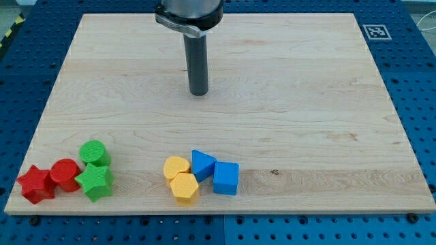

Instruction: Point your arm at green circle

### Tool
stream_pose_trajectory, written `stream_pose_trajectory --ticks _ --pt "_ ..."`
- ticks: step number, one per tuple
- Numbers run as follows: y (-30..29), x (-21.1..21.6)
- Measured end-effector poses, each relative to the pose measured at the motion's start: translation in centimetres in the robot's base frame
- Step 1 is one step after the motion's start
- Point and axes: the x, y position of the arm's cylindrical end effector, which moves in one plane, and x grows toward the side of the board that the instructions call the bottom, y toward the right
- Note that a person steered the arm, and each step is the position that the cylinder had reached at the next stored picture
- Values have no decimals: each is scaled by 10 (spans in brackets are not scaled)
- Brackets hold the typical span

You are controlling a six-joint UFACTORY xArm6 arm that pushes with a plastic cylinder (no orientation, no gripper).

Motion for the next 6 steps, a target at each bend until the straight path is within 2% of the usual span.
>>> stream_pose_trajectory --ticks 1,2,3,5,6 --pt "-3 0" --pt "-29 0" --pt "-96 5" --pt "-250 63" --pt "-250 63"
